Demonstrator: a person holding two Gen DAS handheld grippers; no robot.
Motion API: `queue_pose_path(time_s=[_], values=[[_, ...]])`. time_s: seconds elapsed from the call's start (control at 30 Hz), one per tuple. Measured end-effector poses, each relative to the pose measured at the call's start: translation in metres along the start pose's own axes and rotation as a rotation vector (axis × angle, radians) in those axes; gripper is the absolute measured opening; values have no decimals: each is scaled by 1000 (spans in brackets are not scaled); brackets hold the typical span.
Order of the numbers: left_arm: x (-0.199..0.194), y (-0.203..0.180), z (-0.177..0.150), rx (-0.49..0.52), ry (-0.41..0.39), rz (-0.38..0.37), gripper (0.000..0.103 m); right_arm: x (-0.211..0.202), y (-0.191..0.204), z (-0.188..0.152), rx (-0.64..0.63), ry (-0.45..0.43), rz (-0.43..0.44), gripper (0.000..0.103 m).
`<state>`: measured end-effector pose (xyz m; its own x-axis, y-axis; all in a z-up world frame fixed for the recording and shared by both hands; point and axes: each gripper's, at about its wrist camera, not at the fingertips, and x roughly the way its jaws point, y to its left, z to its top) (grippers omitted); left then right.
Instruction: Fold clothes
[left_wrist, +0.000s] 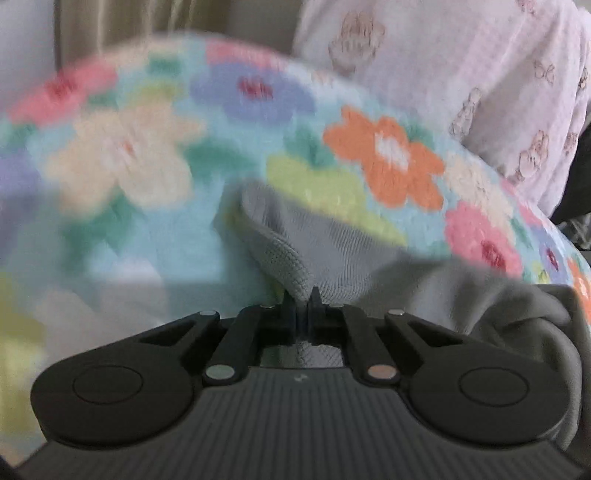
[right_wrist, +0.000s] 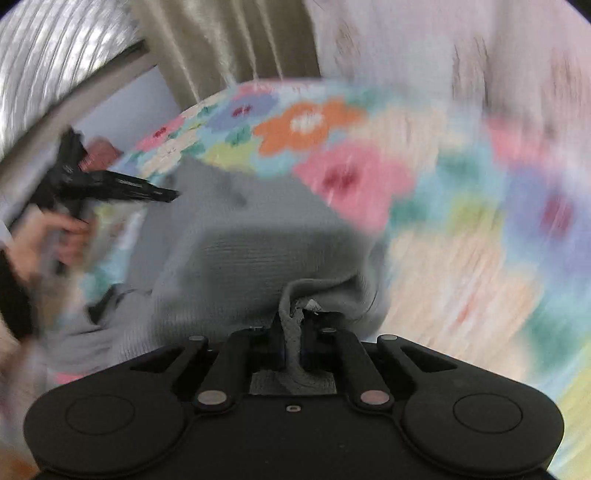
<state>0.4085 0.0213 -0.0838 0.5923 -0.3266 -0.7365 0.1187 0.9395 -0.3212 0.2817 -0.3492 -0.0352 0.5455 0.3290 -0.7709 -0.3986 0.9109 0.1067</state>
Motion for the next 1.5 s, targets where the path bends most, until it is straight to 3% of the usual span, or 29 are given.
queue_pose_path(time_s=[0.07, 0.17, 0.23, 0.27, 0.3, 0.33, 0.4, 0.5, 0.6, 0.73, 0.8, 0.87, 0.93, 0.97, 1.03, 1.1, 1.13, 1.2, 1.3, 1.37, 1.43, 1.5], values=[[-39, -7, 18, 40, -108, 3, 4, -12, 6, 31, -116, -54, -128, 7], [-93, -25, 43, 201, -351, 198, 4, -20, 3, 79, -173, -195, -296, 6], [-111, -26, 55, 222, -495, 355, 6, -10, -7, 101, -159, -302, -420, 9], [-111, -17, 59, 180, -501, 381, 12, -3, -14, 109, -116, -339, -433, 19], [-112, -7, 62, 138, -507, 407, 21, 5, -21, 115, -70, -358, -441, 39], [-112, 2, 65, 96, -513, 433, 40, 11, -28, 118, -20, -352, -440, 47], [-110, 24, 58, -22, -456, 426, 40, 15, -39, 108, 98, -348, -403, 52], [-106, 43, 15, -131, -349, 296, 41, 13, -53, 78, 258, -325, -303, 58], [-98, 46, -37, -173, -225, 176, 41, 13, -64, 28, 318, -240, -190, 58], [-77, 18, -93, -151, -80, 37, 41, 19, -70, -31, 336, -125, -158, 58], [-72, -2, -110, -107, -55, -9, 52, 22, -73, -56, 377, -91, -125, 58], [-70, -19, -123, -50, -64, 0, 81, 21, -75, -75, 429, -72, -72, 59], [-65, -33, -134, -14, -65, 31, 96, 21, -68, -88, 441, -69, -16, 61], [-59, -37, -140, -13, -54, 35, 96, 22, -63, -91, 413, -63, -2, 63], [-47, -41, -153, -17, -49, 50, 90, 25, -51, -90, 332, -54, -17, 61], [-51, -52, -163, 37, -103, 145, 32, 26, -39, -84, 255, -44, -22, 7], [-58, -56, -165, 54, -129, 180, 5, 22, -33, -79, 237, -47, -33, 7], [-95, -59, -162, 6, -217, 152, 5, -4, -20, -73, 215, -124, -99, 7], [-166, -69, -152, 35, -367, 211, 5, -64, -3, -74, 208, -295, -212, 6], [-206, -66, -154, 26, -417, 205, 5, -96, 0, -83, 211, -370, -274, 6], [-235, -56, -164, -13, -429, 190, 5, -106, 3, -94, 178, -375, -327, 6], [-243, -41, -190, -72, -388, 176, 5, -101, 3, -109, 192, -326, -323, 6]])
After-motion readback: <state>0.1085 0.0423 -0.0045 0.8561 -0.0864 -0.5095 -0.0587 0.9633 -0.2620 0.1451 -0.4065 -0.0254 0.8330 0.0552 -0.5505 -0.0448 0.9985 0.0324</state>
